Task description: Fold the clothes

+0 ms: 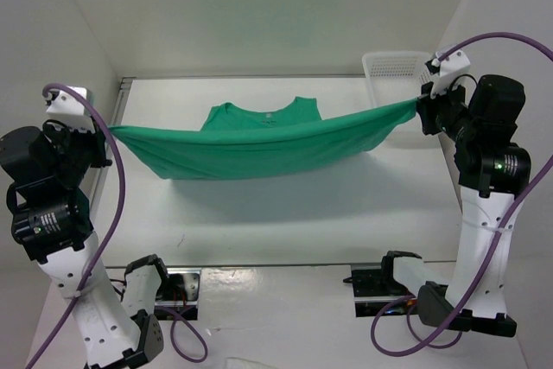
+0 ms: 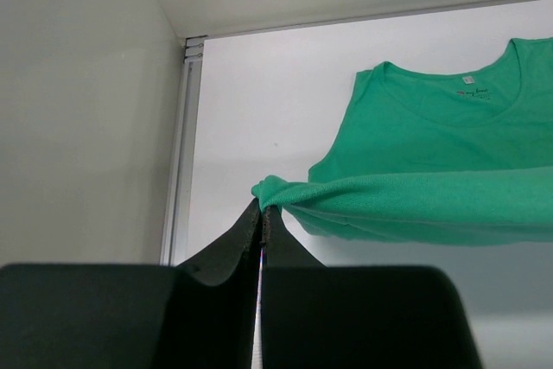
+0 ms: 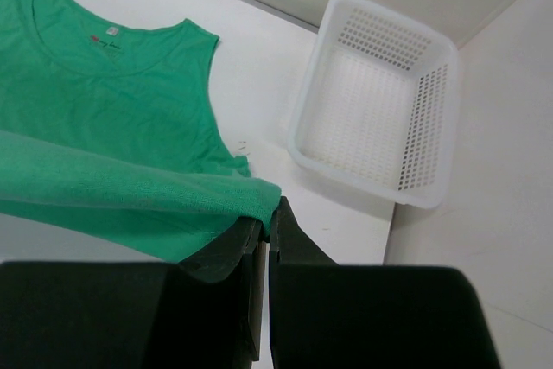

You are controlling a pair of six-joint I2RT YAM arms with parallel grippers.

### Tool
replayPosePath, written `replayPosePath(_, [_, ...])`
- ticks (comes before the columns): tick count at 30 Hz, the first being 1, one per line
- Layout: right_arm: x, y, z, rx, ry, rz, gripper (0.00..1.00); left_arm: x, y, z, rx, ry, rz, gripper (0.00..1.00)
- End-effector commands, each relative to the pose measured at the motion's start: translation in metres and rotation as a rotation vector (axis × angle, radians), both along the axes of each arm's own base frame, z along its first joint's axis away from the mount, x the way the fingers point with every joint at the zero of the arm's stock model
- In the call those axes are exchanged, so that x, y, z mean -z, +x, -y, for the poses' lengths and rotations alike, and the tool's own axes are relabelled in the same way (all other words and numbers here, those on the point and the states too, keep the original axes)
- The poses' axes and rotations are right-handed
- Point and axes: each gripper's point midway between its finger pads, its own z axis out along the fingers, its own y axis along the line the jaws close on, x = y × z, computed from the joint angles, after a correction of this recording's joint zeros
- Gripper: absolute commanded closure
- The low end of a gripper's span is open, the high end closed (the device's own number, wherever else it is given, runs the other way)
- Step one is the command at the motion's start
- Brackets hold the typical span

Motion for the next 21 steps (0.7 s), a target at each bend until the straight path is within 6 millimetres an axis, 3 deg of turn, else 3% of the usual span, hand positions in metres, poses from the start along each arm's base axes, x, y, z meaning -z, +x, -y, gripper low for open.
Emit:
replayPosePath(1, [-0.002,-0.003,0.011,0.048,-0.030,0.015,1.00,-0.006,0.000,-0.011,-0.053,0.026,0.027,1.00])
replayPosePath(11, [-0.006,-0.005,0.013,0.062,0.007,0.021,1.00,-0.018,-0.001,-0.010,-0.060,0.021,0.057,1.00])
replayPosePath(21, [-0.004,0.017,0.017,0.062,0.009,0.008,1.00,-0.014,0.016,-0.021,-0.067,0.022,0.033,1.00])
